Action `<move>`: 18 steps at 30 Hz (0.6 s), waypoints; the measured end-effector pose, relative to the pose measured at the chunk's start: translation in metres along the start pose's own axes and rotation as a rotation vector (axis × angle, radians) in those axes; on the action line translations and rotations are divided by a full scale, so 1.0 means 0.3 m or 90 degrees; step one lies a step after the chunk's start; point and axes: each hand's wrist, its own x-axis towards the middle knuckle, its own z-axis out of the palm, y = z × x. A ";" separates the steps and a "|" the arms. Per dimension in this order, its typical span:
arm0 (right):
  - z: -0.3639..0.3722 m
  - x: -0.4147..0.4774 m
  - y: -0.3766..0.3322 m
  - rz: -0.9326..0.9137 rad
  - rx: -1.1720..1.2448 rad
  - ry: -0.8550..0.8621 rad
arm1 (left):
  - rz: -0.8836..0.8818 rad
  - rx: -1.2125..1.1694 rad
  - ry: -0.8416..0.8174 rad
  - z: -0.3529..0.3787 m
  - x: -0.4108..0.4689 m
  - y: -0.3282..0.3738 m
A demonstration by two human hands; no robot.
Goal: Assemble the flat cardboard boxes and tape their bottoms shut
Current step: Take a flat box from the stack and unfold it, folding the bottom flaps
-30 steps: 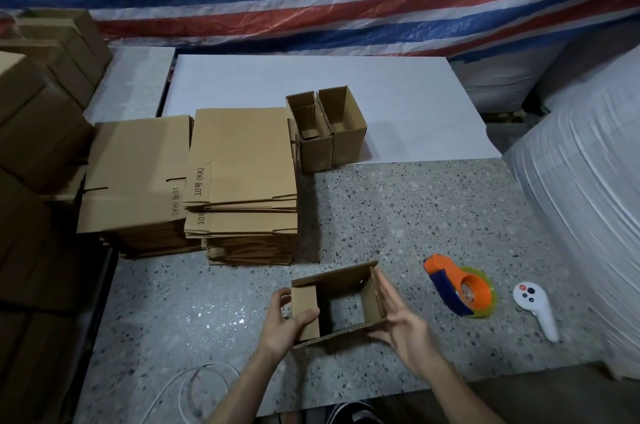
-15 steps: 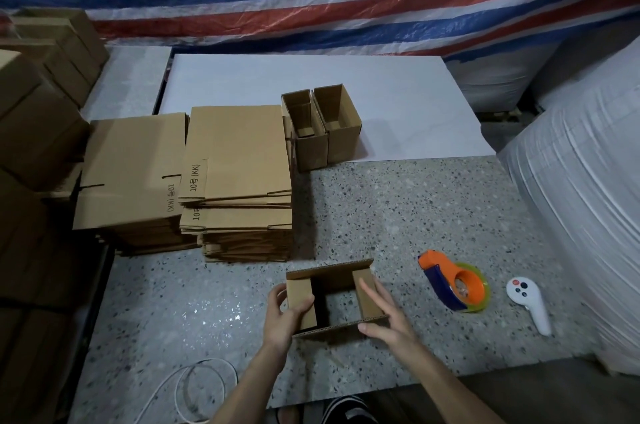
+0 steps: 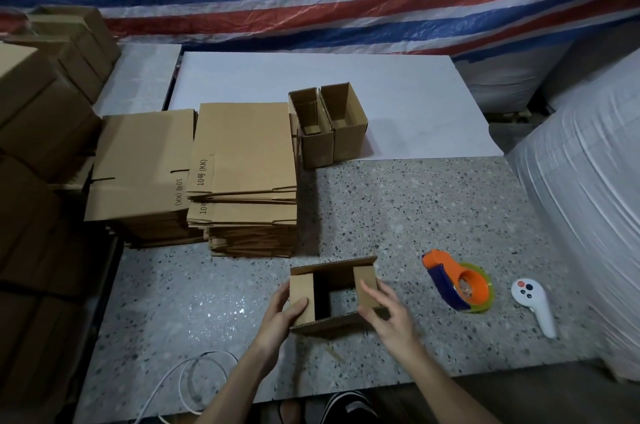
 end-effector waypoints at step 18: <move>0.068 0.051 -0.094 0.116 0.089 0.165 | -0.039 0.038 0.027 0.055 -0.065 0.028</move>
